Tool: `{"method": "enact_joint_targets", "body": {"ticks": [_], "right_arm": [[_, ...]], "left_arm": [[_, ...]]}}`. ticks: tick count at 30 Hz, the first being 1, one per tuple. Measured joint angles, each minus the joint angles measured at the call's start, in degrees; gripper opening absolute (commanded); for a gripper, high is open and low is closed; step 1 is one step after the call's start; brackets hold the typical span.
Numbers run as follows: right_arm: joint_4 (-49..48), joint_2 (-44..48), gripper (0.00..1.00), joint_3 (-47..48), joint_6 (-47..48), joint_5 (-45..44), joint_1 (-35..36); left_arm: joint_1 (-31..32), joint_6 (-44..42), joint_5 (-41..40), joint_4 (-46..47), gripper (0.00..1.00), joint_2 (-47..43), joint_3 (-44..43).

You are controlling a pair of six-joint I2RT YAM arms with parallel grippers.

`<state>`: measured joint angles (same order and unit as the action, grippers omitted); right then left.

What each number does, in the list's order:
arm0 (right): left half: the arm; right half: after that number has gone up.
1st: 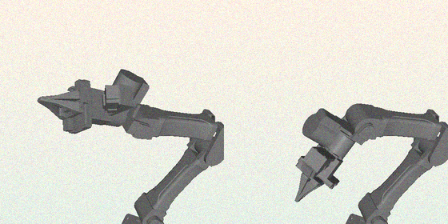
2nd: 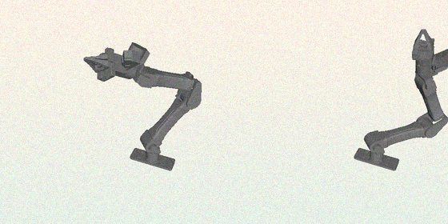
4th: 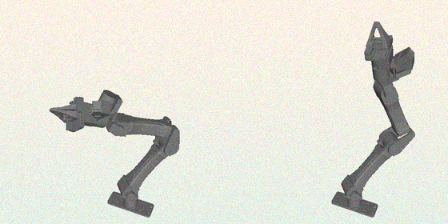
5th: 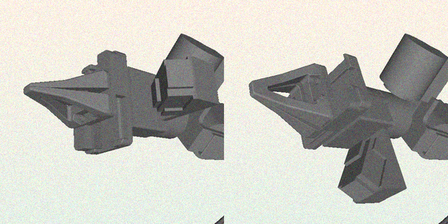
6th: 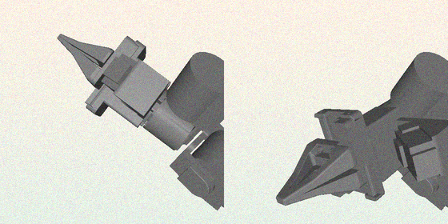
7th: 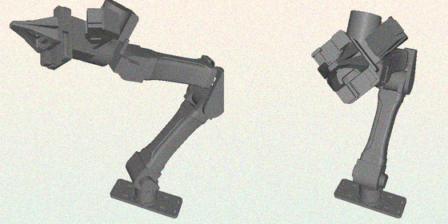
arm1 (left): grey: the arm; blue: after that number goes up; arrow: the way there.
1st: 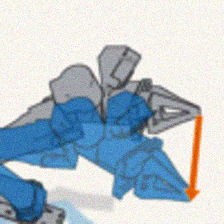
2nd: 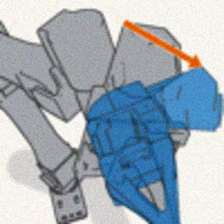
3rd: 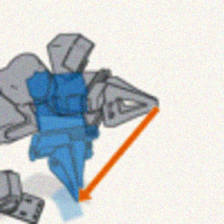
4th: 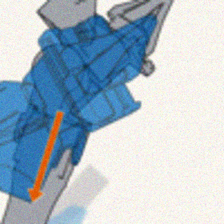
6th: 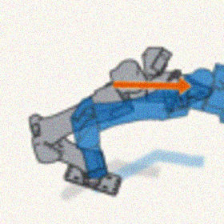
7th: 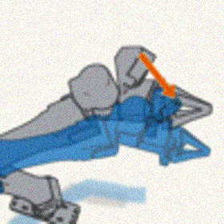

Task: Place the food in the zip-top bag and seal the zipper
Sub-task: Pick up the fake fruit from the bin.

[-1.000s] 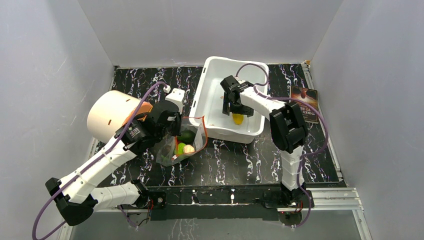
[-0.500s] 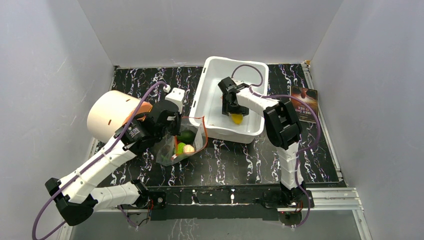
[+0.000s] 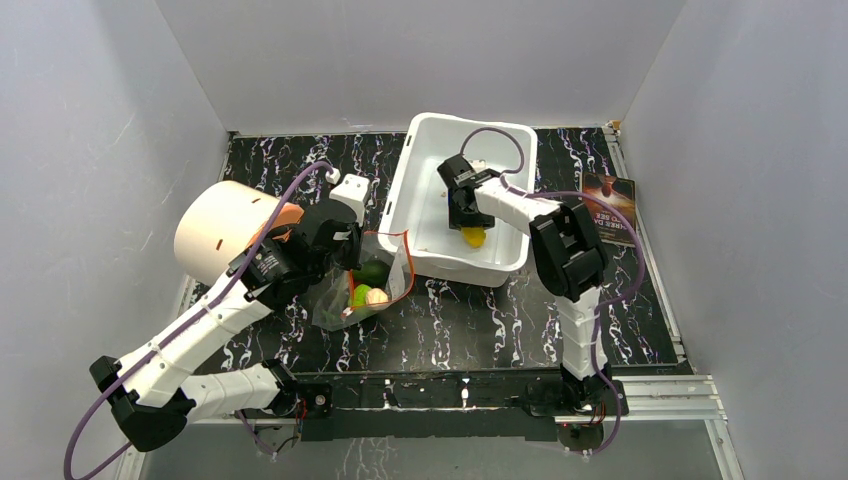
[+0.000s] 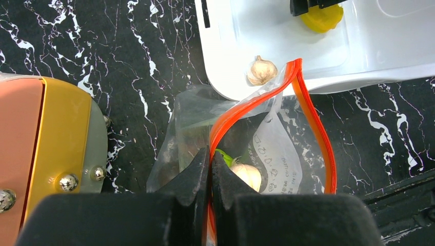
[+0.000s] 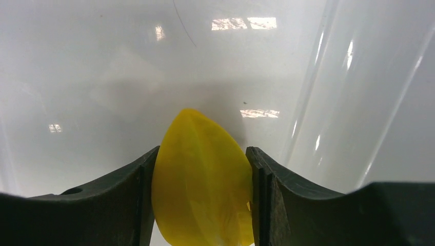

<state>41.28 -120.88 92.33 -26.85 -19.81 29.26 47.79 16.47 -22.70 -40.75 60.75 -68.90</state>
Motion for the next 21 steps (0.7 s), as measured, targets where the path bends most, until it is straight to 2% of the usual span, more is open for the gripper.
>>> {"method": "enact_joint_targets", "body": {"ticks": [12, 21], "right_arm": [[0.57, 10.56, 0.45, -1.29, 1.51, -0.22, 0.0], [5.64, 18.25, 0.45, 6.03, -2.86, 10.43, 0.0]], "left_arm": [[0.0, 1.2, 0.26, 0.42, 0.0, 0.0, -0.11], [0.0, 4.17, 1.14, 1.38, 0.0, 0.11, -2.03]]}}
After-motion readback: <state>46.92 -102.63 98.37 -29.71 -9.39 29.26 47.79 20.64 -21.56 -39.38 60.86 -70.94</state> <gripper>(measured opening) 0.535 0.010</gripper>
